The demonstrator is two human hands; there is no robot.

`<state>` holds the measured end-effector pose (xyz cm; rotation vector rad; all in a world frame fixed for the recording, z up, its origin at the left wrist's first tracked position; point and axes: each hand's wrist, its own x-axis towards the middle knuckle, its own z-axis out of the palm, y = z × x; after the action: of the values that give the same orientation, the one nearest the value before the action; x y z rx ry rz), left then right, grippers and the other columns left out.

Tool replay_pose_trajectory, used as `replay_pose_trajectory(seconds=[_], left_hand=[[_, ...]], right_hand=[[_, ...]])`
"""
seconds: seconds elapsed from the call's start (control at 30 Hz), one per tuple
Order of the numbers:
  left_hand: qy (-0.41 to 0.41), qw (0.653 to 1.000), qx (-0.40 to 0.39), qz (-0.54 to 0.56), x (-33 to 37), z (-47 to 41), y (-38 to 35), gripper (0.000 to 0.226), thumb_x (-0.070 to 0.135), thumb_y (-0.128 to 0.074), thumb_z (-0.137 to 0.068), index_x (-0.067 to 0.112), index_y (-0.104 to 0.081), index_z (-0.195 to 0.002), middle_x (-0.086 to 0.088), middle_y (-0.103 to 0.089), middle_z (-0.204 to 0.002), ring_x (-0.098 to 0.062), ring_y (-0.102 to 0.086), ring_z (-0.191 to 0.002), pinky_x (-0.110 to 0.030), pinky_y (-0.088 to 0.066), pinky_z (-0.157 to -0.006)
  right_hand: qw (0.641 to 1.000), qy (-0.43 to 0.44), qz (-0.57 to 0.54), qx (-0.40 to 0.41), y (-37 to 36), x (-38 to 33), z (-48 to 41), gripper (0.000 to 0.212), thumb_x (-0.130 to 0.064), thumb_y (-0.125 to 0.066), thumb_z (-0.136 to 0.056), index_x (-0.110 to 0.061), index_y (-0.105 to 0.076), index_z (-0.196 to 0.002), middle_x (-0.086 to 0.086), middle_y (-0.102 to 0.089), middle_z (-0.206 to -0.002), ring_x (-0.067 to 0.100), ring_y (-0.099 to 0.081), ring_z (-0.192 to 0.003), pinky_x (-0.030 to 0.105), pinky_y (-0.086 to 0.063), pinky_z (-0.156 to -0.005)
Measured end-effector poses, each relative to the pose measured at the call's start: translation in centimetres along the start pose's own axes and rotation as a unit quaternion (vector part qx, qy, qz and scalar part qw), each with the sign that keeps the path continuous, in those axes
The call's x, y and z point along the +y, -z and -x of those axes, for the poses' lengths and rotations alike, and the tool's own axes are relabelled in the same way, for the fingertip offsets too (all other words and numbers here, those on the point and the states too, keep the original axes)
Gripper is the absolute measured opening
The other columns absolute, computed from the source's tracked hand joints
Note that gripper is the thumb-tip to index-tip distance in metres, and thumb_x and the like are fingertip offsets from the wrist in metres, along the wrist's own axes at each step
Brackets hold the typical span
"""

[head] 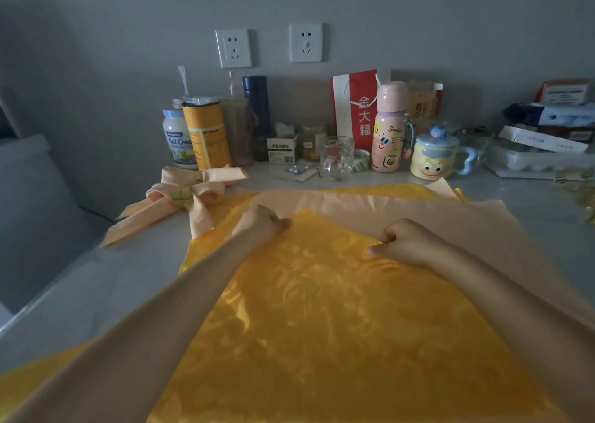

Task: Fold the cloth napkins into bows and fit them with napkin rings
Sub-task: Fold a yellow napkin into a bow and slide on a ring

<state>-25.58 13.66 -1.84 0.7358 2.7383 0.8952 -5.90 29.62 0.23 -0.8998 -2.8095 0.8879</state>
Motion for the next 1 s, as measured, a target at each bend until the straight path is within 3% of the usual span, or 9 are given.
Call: replay_pose_trajectory(seconds=[0.17,0.27,0.37,0.43,0.53,0.63,0.77,0.87,1.0], left_hand=[[-0.011,1.0,0.008,-0.011,0.0,0.2,0.2,0.041,0.039,-0.059,-0.09,0.017,-0.05,-0.057,-0.002,-0.051,-0.067,-0.016,-0.047,-0.061,-0.025,-0.031,-0.047],[-0.022,0.999,0.037,-0.033,0.2,0.9,-0.2,0.031,0.04,-0.059,-0.089,0.015,-0.055,-0.071,-0.006,-0.058,-0.087,-0.02,-0.054,-0.076,-0.025,-0.037,-0.055],[-0.074,0.988,0.081,-0.11,0.2,2.9,0.3,0.038,0.044,-0.053,-0.092,0.014,-0.055,-0.115,-0.006,-0.054,-0.123,-0.025,-0.05,-0.113,-0.034,-0.042,-0.086],[-0.118,0.979,0.075,-0.15,0.0,5.8,0.6,0.043,0.045,-0.044,-0.096,0.017,-0.049,-0.128,-0.004,-0.048,-0.134,-0.024,-0.042,-0.125,-0.037,-0.034,-0.1],[-0.161,0.976,0.032,-0.142,-0.9,12.4,0.9,0.044,0.043,-0.036,-0.099,0.022,-0.044,-0.136,0.005,-0.042,-0.142,-0.015,-0.032,-0.133,-0.03,-0.024,-0.106],[-0.19,0.963,-0.003,-0.189,-2.1,18.3,0.9,0.047,0.044,-0.031,-0.099,0.028,-0.032,-0.143,0.011,-0.026,-0.151,-0.009,-0.016,-0.141,-0.023,-0.012,-0.111],[-0.173,0.959,-0.016,-0.222,-4.6,21.5,1.7,0.049,0.044,-0.028,-0.1,0.029,-0.023,-0.147,0.01,-0.009,-0.157,-0.007,-0.002,-0.144,-0.024,-0.003,-0.115],[-0.115,0.966,-0.044,-0.228,-7.5,22.2,3.1,0.053,0.048,-0.017,-0.1,0.032,-0.008,-0.15,0.011,0.006,-0.158,-0.006,0.01,-0.144,-0.03,0.008,-0.117],[-0.04,0.968,-0.055,-0.241,-13.1,23.7,6.4,0.106,0.082,0.026,-0.058,0.035,0.002,-0.15,0.012,0.014,-0.156,-0.006,0.015,-0.143,-0.028,0.014,-0.114]], right_hand=[[1.0,0.002,0.021,0.019,-0.5,0.3,-0.5,0.04,-0.037,-0.067,-0.083,-0.014,-0.043,-0.062,0.0,-0.045,-0.063,0.014,-0.045,-0.06,0.028,-0.029,-0.053],[0.999,-0.004,0.025,0.033,-0.8,0.3,-0.4,0.034,-0.037,-0.065,-0.085,-0.014,-0.049,-0.067,0.002,-0.054,-0.071,0.017,-0.053,-0.07,0.028,-0.034,-0.057],[0.981,0.009,0.139,0.134,-1.4,-0.1,1.0,0.028,-0.039,-0.055,-0.091,-0.014,-0.055,-0.102,0.007,-0.059,-0.108,0.025,-0.054,-0.102,0.033,-0.041,-0.08],[0.959,0.074,0.211,0.172,-2.3,-0.6,2.9,0.036,-0.038,-0.048,-0.094,-0.014,-0.048,-0.122,0.006,-0.052,-0.123,0.024,-0.047,-0.115,0.032,-0.037,-0.091],[0.964,0.179,0.174,0.093,-3.7,-2.2,6.8,0.045,-0.041,-0.039,-0.098,-0.019,-0.038,-0.137,-0.001,-0.04,-0.139,0.017,-0.035,-0.128,0.026,-0.03,-0.103],[0.955,0.238,0.175,-0.006,-5.3,-4.0,10.1,0.058,-0.055,-0.025,-0.095,-0.029,-0.021,-0.147,-0.009,-0.009,-0.155,0.012,-0.01,-0.142,0.024,-0.011,-0.113],[0.937,0.259,0.22,-0.08,-7.1,-4.7,11.5,0.111,-0.084,0.026,-0.05,-0.041,-0.003,-0.148,-0.008,0.014,-0.157,0.008,0.013,-0.144,0.025,0.012,-0.112],[0.938,0.24,0.224,-0.107,-7.7,-4.3,11.1,0.123,-0.088,0.033,-0.034,-0.045,0.005,-0.146,-0.011,0.019,-0.156,-0.002,0.022,-0.137,0.025,0.017,-0.11],[0.933,0.246,0.24,-0.107,-7.7,-4.8,11.4,0.124,-0.089,0.033,-0.031,-0.046,0.005,-0.145,-0.013,0.018,-0.156,0.003,0.019,-0.141,0.028,0.014,-0.113]])
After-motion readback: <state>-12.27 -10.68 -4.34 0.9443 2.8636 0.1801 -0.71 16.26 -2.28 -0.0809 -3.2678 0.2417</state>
